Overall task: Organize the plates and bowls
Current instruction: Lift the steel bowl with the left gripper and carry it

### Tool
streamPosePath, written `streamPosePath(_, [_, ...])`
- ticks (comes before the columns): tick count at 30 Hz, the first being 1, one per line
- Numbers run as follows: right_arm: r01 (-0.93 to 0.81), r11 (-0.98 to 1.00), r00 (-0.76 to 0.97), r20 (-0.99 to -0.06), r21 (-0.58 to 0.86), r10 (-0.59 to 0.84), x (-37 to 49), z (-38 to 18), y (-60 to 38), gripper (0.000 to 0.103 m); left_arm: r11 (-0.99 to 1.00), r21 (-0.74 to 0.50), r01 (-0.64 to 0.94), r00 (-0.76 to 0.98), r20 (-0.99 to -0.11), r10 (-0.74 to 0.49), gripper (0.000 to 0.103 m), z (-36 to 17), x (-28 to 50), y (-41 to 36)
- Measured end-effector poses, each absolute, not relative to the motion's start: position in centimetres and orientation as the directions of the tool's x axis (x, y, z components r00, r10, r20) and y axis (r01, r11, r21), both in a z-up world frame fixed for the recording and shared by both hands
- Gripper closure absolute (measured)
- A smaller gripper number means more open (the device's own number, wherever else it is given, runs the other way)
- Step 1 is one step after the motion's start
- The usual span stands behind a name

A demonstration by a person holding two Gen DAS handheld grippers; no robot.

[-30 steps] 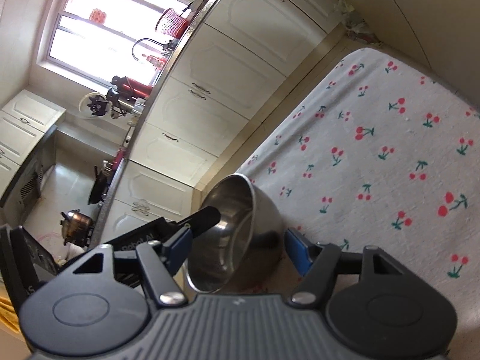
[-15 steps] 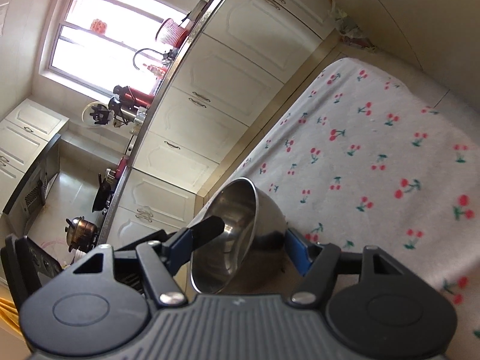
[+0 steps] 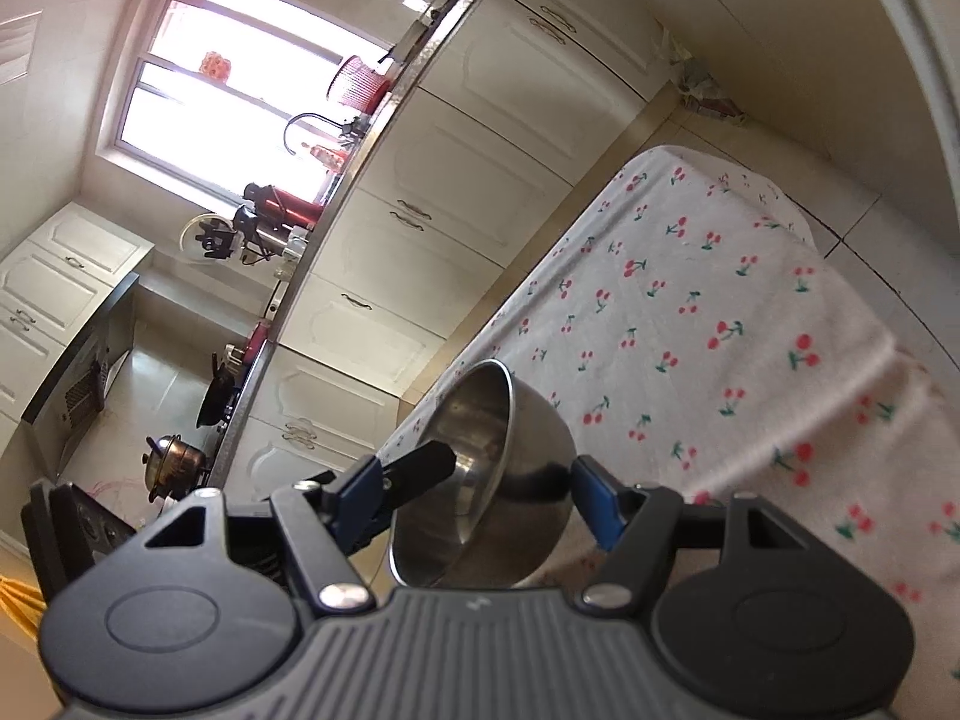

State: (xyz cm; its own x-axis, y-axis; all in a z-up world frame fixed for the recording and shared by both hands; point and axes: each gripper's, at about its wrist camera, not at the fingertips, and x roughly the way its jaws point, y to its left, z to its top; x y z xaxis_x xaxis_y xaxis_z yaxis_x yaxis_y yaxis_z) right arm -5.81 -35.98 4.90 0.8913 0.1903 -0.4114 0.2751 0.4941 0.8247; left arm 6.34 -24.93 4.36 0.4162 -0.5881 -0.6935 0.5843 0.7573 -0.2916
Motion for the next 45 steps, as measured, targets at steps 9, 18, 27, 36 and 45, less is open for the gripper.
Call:
streamPosePath(9, [0.244, 0.488, 0.905, -0.377, 0.838, 0.196, -9.1, 6.1, -35.6, 0.032, 0.741, -0.35, 0.573, 0.394, -0.676, -0.623, 0.069, 5.6, 2.0, -22.8])
streamPosePath(18, [0.211, 0.507, 0.914, -0.353, 0.836, 0.202, -12.3, 7.6, -34.2, 0.031, 0.727, -0.395, 0.561, 0.375, -0.662, -0.649, 0.07, 6.7, -1.5, -20.8])
streamPosePath(27, [0.187, 0.491, 0.923, -0.324, 0.851, 0.21, -16.4, 8.0, -32.2, 0.03, 0.714, -0.405, 0.571, 0.368, -0.651, -0.663, 0.07, 7.5, -4.5, -18.6])
streamPosePath(36, [0.168, 0.495, 0.928, -0.307, 0.852, 0.213, -19.9, 8.4, -30.2, 0.029, 0.71, -0.413, 0.57, 0.362, -0.65, -0.668, 0.07, 7.7, -7.1, -16.8])
streamPosePath(45, [0.17, 0.495, 0.93, -0.304, 0.852, 0.205, -22.5, 7.9, -29.0, 0.028, 0.708, -0.404, 0.579, 0.361, -0.652, -0.667, 0.07, 7.3, -10.0, -15.2])
